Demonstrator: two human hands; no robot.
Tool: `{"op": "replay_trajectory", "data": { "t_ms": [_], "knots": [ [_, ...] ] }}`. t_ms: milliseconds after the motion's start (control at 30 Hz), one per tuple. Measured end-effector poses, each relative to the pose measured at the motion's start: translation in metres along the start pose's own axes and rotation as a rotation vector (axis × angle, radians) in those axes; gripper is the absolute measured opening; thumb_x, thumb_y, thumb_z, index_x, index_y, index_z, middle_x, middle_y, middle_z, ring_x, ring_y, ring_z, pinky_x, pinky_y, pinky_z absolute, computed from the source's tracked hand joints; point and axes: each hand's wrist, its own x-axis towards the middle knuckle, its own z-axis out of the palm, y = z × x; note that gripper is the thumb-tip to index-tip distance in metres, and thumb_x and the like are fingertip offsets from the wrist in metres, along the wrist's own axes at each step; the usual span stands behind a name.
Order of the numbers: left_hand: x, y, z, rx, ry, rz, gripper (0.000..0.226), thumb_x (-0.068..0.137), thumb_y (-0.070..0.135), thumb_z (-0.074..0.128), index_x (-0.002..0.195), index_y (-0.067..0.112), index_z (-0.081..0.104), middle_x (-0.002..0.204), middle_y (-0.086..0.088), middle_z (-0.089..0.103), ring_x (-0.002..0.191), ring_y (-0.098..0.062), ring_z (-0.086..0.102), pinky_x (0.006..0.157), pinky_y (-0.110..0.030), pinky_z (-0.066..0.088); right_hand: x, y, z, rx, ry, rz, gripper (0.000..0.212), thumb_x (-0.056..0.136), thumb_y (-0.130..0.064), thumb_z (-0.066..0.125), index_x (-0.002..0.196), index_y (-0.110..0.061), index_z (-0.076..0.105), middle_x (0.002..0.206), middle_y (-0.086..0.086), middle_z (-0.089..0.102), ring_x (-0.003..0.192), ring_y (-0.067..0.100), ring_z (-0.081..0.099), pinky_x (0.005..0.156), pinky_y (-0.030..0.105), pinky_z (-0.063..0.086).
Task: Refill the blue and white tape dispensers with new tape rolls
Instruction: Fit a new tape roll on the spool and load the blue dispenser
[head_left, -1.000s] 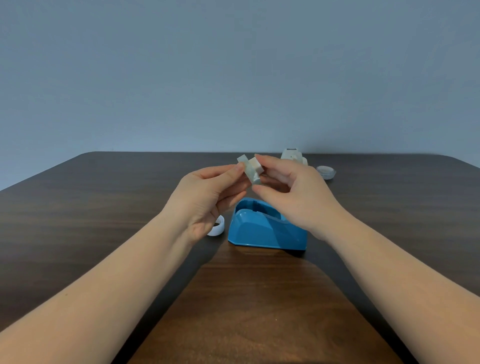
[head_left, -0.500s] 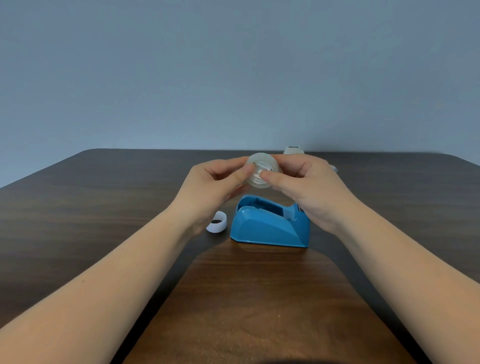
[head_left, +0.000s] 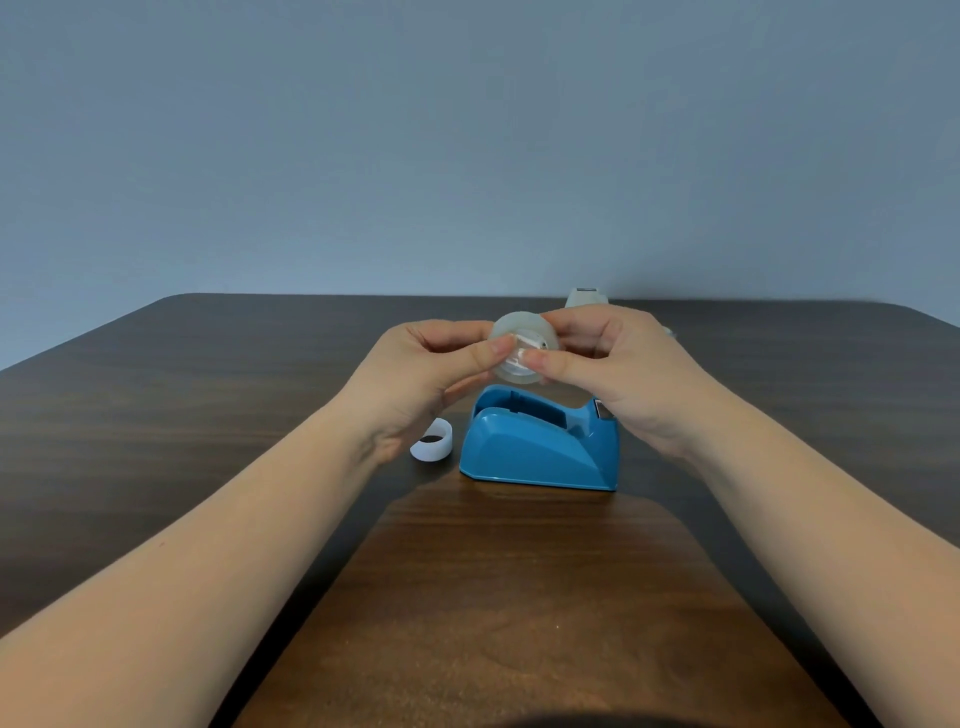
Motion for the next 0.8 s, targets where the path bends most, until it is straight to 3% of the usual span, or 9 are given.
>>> {"op": "replay_trajectory", "data": {
  "t_ms": [133, 267, 433, 533, 633, 700, 800],
  "knots": [
    [0.000, 0.000, 0.001, -0.063, -0.058, -0.058, 0.026, 0.067, 0.017, 0.071, 0.091, 0.009, 0.075, 0.091, -0.005, 0.077, 0.089, -0.014, 0.072, 0.073, -0.018, 0.055, -0.001, 0.002, -0.007, 0.012, -0.063, -0.004, 0.030, 0.079, -0.024, 0.071, 0.108, -0.025, 0.069, 0.097, -0.012, 0.074, 0.091, -0.002, 0.067, 0.074, 0.014, 0.054],
    [0.000, -0.003, 0.002, -0.062, -0.077, -0.099, 0.028, 0.065, 0.017, 0.072, 0.091, 0.008, 0.075, 0.093, -0.008, 0.076, 0.091, -0.016, 0.072, 0.075, -0.020, 0.057, -0.001, 0.005, -0.011, -0.036, -0.103, 0.005, 0.030, 0.079, -0.025, 0.071, 0.109, -0.025, 0.071, 0.099, -0.011, 0.075, 0.094, 0.001, 0.067, 0.081, 0.021, 0.054],
    [0.001, -0.005, 0.002, 0.087, -0.002, -0.032, 0.039, 0.052, 0.033, 0.081, 0.087, 0.017, 0.077, 0.100, -0.008, 0.075, 0.105, -0.025, 0.067, 0.091, -0.033, 0.053, 0.001, 0.008, -0.012, -0.099, -0.080, 0.019, 0.029, 0.077, -0.031, 0.072, 0.107, -0.030, 0.071, 0.100, -0.015, 0.074, 0.095, -0.004, 0.064, 0.086, 0.024, 0.051],
    [-0.001, -0.003, 0.001, 0.226, -0.010, 0.014, 0.037, 0.062, 0.029, 0.080, 0.098, 0.025, 0.074, 0.099, 0.001, 0.076, 0.102, -0.012, 0.069, 0.091, -0.027, 0.051, 0.002, 0.010, -0.012, -0.136, -0.112, 0.058, 0.030, 0.076, -0.032, 0.074, 0.105, -0.030, 0.072, 0.100, -0.015, 0.073, 0.095, -0.004, 0.064, 0.089, 0.025, 0.050],
    [-0.002, 0.001, -0.002, 0.370, 0.006, 0.044, 0.023, 0.072, 0.018, 0.076, 0.093, 0.026, 0.075, 0.093, 0.008, 0.077, 0.092, -0.003, 0.069, 0.076, -0.014, 0.052, 0.002, 0.012, -0.010, -0.225, -0.145, 0.066, 0.029, 0.075, -0.037, 0.074, 0.103, -0.031, 0.071, 0.092, -0.016, 0.069, 0.078, -0.017, 0.056, 0.074, 0.019, 0.043],
    [-0.003, 0.003, -0.003, 0.407, -0.023, 0.051, 0.020, 0.074, 0.014, 0.076, 0.092, 0.021, 0.076, 0.093, 0.006, 0.077, 0.092, -0.006, 0.070, 0.076, -0.014, 0.053, 0.002, 0.012, -0.008, -0.257, -0.143, 0.052, 0.027, 0.076, -0.038, 0.073, 0.102, -0.030, 0.072, 0.086, -0.016, 0.065, 0.067, -0.019, 0.051, 0.064, 0.016, 0.034],
    [-0.004, 0.005, -0.004, 0.435, -0.042, 0.058, 0.024, 0.073, 0.011, 0.076, 0.097, 0.015, 0.075, 0.096, 0.001, 0.077, 0.093, -0.010, 0.070, 0.080, -0.019, 0.055, 0.003, 0.012, -0.005, -0.235, -0.130, 0.026, 0.026, 0.075, -0.037, 0.074, 0.100, -0.029, 0.073, 0.085, -0.014, 0.066, 0.064, -0.016, 0.051, 0.063, 0.015, 0.033]
  ]
}}
